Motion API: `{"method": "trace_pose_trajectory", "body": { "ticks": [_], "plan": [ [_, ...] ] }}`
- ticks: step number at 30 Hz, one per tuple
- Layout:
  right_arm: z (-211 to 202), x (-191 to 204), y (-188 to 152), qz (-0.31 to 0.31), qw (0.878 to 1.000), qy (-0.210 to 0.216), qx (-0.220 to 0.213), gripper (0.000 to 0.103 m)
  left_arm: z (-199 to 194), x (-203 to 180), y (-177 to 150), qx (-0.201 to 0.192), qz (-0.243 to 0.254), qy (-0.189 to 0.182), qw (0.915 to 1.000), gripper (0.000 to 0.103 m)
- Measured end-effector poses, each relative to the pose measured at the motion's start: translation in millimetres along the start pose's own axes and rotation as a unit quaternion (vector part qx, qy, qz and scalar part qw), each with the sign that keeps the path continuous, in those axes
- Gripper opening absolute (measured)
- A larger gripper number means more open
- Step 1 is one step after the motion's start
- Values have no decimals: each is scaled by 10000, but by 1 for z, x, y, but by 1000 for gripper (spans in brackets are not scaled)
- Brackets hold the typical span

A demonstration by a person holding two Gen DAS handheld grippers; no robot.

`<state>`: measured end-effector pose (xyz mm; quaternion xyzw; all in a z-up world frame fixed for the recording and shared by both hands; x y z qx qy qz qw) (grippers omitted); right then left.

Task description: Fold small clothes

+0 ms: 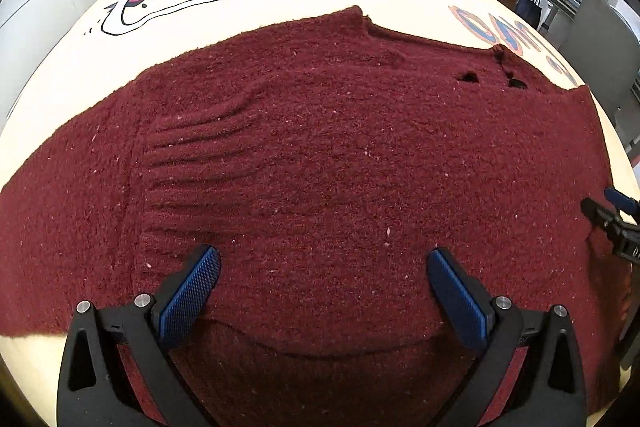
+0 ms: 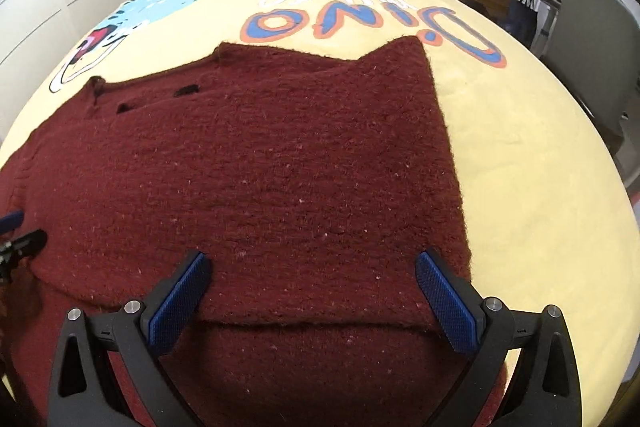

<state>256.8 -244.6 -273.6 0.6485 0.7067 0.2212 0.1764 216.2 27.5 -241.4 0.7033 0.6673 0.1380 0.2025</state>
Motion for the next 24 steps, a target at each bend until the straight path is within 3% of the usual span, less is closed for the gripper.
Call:
{"method": "trace_pose_trajectory", "body": {
  "ticks": [24],
  "plan": [
    [1, 9, -3, -52, 9997, -175, 180, 102, 4, -1, 10, 256, 92, 263, 9993, 102]
  ]
}}
Point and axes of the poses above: each gripper's, at about its wrist camera, not at the fingertips, and z roughly the way its jaws point, x to its left, y to its top, the point moved 2 cm from there along z, roughly the way its jaws point
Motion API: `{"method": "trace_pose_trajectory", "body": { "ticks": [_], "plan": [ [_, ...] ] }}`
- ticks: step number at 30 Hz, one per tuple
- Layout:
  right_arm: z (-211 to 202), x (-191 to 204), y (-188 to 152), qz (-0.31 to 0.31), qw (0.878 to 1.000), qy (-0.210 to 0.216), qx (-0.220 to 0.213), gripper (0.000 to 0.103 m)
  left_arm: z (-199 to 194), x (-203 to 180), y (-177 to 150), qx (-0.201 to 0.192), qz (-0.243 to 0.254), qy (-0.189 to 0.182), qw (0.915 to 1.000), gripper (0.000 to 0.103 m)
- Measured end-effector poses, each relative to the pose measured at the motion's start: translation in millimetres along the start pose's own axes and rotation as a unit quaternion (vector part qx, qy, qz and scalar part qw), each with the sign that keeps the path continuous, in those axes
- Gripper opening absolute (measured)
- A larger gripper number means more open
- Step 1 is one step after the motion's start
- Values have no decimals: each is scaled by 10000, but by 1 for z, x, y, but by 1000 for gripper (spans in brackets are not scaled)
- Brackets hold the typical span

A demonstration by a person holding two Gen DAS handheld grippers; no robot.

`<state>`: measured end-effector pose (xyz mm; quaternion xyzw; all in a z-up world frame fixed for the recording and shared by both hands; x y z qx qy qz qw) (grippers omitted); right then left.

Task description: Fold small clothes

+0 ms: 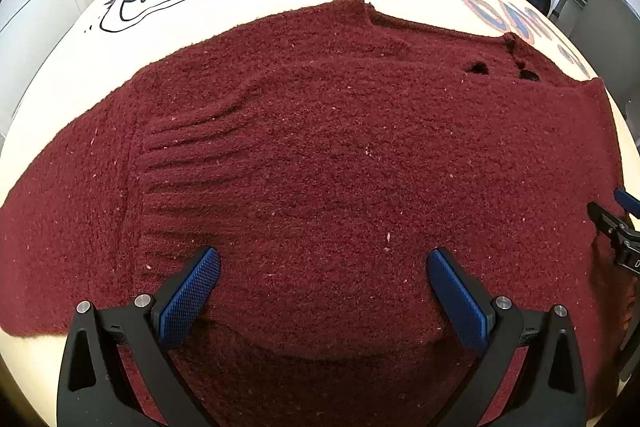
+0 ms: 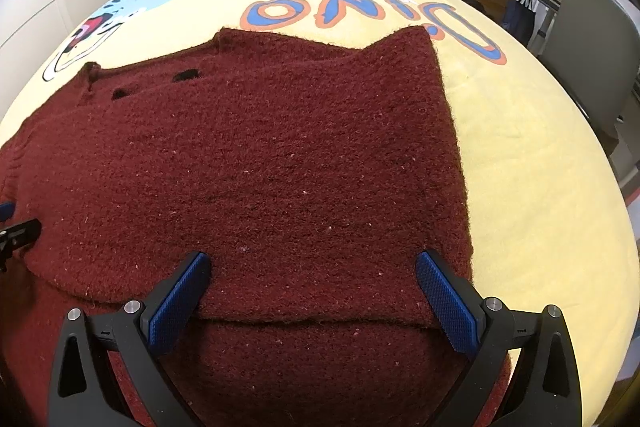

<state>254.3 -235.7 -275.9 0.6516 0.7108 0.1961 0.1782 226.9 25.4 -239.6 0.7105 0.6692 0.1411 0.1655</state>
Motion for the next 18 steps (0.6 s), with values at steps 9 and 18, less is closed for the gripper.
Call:
{"method": "trace_pose_trajectory", "body": {
  "ticks": [9, 18],
  "plan": [
    [-31, 6, 1, 27, 10000, 43, 70, 102, -28, 12, 2, -122, -40, 88, 9999, 102],
    [-79, 12, -11, 131, 9994, 309, 10, 102, -86, 70, -8, -212, -692, 211, 9972, 102]
  ]
}}
Point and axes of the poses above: each gripper's, at about its wrist camera, not at the fingertips, and z roughly the way its jaws point, x to its left, y to its top, the point moved 2 cm from there along z, roughly the way its jaws point
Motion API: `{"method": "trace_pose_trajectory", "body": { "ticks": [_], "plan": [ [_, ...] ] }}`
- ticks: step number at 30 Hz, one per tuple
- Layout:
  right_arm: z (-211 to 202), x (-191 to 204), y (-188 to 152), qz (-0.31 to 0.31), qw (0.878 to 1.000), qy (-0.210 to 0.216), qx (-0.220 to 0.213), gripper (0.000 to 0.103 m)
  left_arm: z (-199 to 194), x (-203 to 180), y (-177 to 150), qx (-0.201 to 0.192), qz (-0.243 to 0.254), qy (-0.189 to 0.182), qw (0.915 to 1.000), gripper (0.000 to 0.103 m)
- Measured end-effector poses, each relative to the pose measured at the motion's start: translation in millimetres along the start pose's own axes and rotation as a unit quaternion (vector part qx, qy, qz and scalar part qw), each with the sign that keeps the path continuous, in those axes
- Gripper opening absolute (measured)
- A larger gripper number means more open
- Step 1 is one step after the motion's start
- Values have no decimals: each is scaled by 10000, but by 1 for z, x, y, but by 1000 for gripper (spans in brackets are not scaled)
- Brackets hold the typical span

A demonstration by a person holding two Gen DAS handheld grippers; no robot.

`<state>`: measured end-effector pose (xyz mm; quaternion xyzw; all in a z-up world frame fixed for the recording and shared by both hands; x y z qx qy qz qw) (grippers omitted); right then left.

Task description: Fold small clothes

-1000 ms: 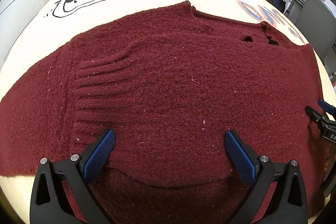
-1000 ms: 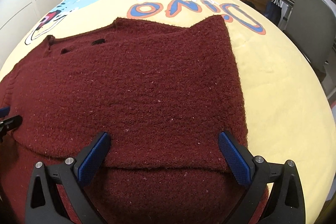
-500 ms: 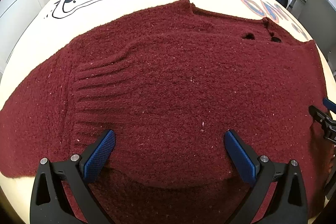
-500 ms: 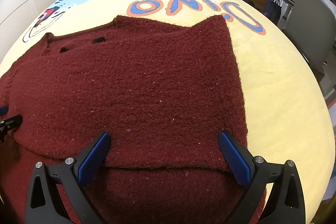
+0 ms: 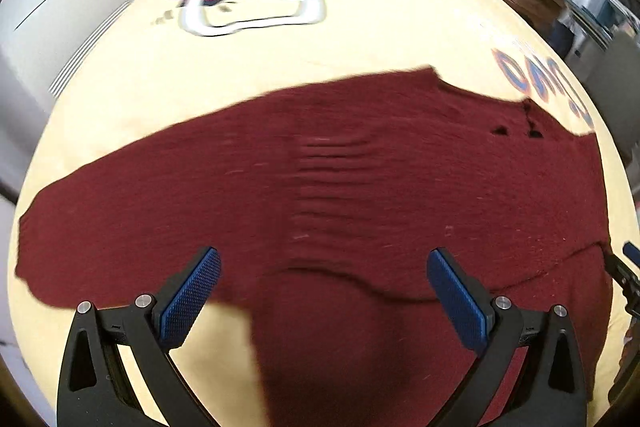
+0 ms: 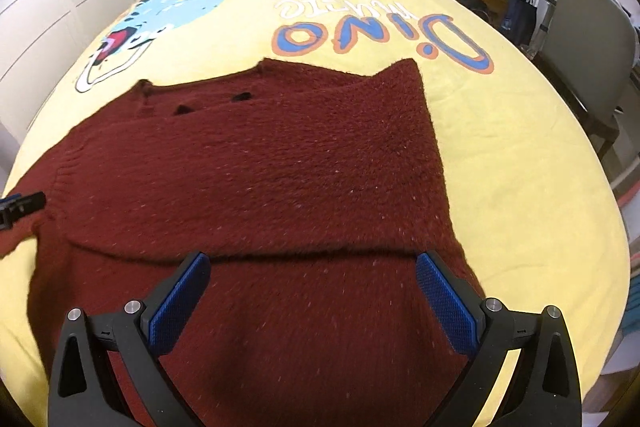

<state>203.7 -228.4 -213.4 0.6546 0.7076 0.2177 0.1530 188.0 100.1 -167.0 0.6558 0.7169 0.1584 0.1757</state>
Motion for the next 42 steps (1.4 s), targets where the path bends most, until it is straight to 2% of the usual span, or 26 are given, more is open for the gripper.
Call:
{"method": "trace_pose_trajectory", "body": {
  "ticks": [4, 11, 16, 20, 28, 31, 35, 37, 39, 40, 42],
  "plan": [
    [-24, 4, -3, -98, 9997, 193, -74, 102, -22, 46, -2, -48, -313, 169, 9994, 102],
    [-51, 6, -11, -251, 9995, 105, -158, 102, -42, 131, -20, 9, -1183, 579, 9913, 102],
    [-61, 4, -20, -134, 9997, 25, -209, 102, -35, 194, -44, 248, -1998, 724, 9768, 102],
    [-68, -5, -25, 115, 9994, -25, -323, 102, -23, 237, -63, 530, -2542, 648, 9635, 102],
    [-70, -21, -32, 279, 9991, -249, -215, 102, -1, 297, -76, 628, -3620, 378, 9293, 102],
    [-68, -24, -35, 293, 9989, -330, -153, 102, 5, 310, -77, 630, -3727, 384, 9250, 102],
    [-66, -27, -40, 294, 9988, -387, -70, 102, 6, 314, -73, 729, -3679, 379, 9262, 101],
    [-65, -27, -43, 308, 9987, -392, -43, 102, 6, 312, -68, 722, -3595, 378, 9296, 94],
    [-65, -28, -45, 342, 9986, -402, -26, 102, 7, 310, -58, 741, -3407, 466, 9361, 73],
    [-64, -29, -46, 368, 9986, -392, -6, 102, 7, 309, -53, 735, -3348, 488, 9382, 67],
    [-63, -29, -47, 382, 9985, -381, 26, 102, 2, 309, -46, 678, -3258, 328, 9424, 25]
  ]
}}
Point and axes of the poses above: each gripper's, at about its wrist camera, not at the fingertips, and z roughly the way its jaws point, x to its left, y to its top, the point moved 2 cm from there along z, roughly the way its jaws point
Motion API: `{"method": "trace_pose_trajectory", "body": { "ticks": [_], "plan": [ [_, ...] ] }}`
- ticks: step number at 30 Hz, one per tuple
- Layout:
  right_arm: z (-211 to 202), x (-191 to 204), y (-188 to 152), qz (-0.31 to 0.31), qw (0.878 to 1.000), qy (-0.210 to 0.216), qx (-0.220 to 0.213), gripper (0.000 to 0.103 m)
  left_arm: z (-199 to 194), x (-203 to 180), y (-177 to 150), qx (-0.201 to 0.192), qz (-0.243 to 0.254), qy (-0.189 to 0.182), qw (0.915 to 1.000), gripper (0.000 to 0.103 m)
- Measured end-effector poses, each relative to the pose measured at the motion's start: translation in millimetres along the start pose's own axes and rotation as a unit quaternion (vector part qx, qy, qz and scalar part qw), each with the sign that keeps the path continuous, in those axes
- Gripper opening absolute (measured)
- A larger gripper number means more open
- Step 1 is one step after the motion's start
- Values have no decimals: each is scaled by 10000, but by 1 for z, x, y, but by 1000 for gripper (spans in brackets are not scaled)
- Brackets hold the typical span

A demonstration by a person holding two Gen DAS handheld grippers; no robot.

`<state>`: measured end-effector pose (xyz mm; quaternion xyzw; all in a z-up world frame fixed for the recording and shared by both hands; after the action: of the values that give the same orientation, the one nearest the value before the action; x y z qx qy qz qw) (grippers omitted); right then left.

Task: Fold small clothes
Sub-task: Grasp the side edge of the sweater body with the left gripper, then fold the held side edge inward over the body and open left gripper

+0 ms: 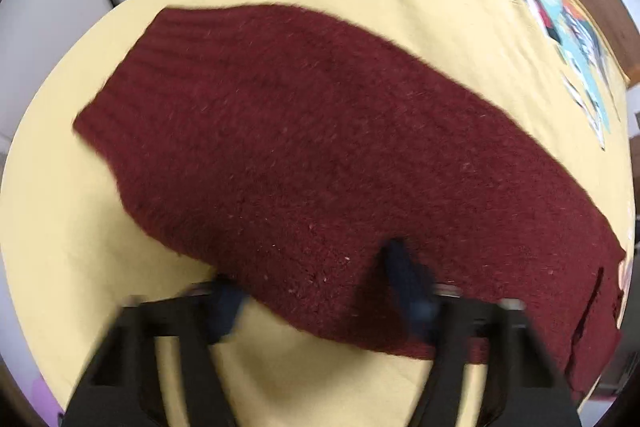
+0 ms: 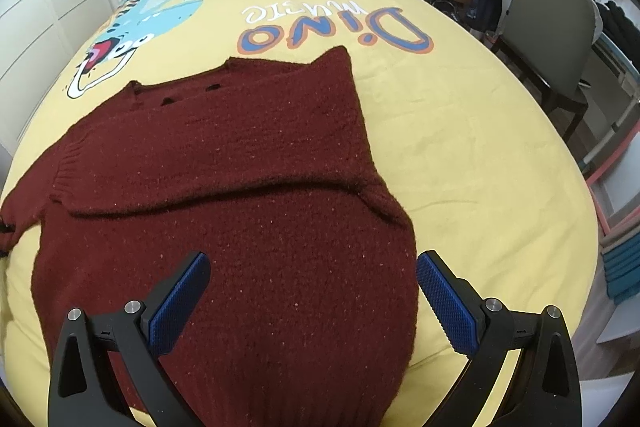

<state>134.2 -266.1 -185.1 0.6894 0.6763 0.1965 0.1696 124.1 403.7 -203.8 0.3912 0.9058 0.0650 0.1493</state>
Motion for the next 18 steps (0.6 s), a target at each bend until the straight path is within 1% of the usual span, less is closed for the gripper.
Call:
{"method": "trace_pose_trajectory", "body": {
  "ticks": [1, 2, 5, 8, 11, 13, 15, 18],
  "plan": [
    [1, 0, 0, -12, 10000, -8, 9, 102, -1, -3, 4, 15, 13, -97, 10000, 16],
    [1, 0, 0, -27, 10000, -18, 17, 102, -4, -5, 7, 48, 18, -179, 9998, 14],
    [3, 1, 1, -30, 10000, -35, 37, 102, -11, -13, 12, 72, 232, -40, 9997, 13],
    [2, 2, 3, -38, 10000, 31, 7, 102, -26, -36, 20, -56, 598, 144, 9981, 13],
    [3, 4, 6, -90, 9999, 62, 5, 102, -48, -55, 24, -111, 670, -120, 9976, 13],
    [3, 5, 9, -123, 9999, 94, -16, 102, -64, -70, 24, -185, 831, -187, 9962, 13],
    [3, 6, 14, -147, 9998, 140, -67, 102, -83, -91, 20, -271, 1106, -256, 9932, 13],
    [0, 7, 24, -141, 9994, 253, -194, 102, -103, -122, 12, -339, 1279, -553, 9897, 13]
  ]
}}
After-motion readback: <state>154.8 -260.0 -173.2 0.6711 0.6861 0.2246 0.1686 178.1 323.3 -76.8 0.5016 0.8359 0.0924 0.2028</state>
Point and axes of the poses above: each gripper's, at about its wrist camera, not at the fingertips, and z roughly the way its jaws point, x to its left, y to its top, the point moved 2 cm from there along z, roughly the way its jaws point
